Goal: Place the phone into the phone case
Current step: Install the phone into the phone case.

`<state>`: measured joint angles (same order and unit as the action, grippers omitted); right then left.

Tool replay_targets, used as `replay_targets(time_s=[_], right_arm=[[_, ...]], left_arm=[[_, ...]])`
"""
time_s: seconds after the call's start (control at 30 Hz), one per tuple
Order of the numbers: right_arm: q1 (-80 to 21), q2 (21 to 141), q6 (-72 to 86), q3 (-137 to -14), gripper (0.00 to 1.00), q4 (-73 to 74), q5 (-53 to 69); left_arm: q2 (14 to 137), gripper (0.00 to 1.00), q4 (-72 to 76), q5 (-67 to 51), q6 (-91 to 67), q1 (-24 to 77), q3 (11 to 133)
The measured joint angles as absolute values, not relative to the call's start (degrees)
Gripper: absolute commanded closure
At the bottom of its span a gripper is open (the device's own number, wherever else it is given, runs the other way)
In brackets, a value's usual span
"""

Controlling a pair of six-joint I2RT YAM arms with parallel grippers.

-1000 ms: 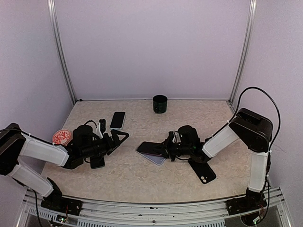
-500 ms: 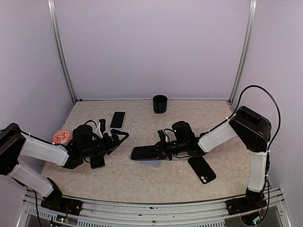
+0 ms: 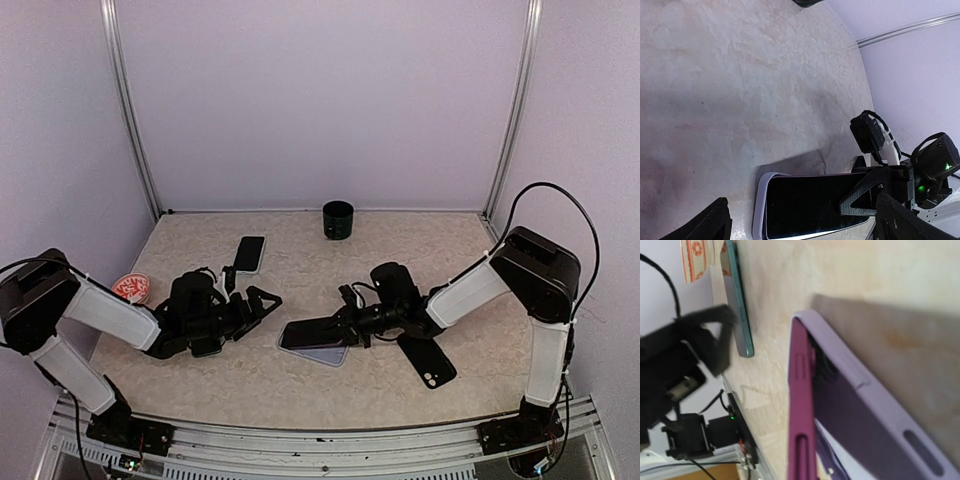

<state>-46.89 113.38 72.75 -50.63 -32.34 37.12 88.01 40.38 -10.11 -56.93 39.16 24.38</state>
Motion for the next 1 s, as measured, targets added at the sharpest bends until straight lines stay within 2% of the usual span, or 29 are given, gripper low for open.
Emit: replay_targets(time_s=[0.57, 1.0], right_arm=[[-47.5, 111.7, 80.6, -46.5, 1.0, -36.5, 34.0], [-47.9, 112.6, 84.1, -45.8, 1.0, -40.0, 33.7]], left_arm=[[98.1, 0.09, 46.8, -11.7, -61.5, 46.7, 25.4], [101.3, 0.1, 53.2, -11.2, -64.5, 47.3, 24.8]])
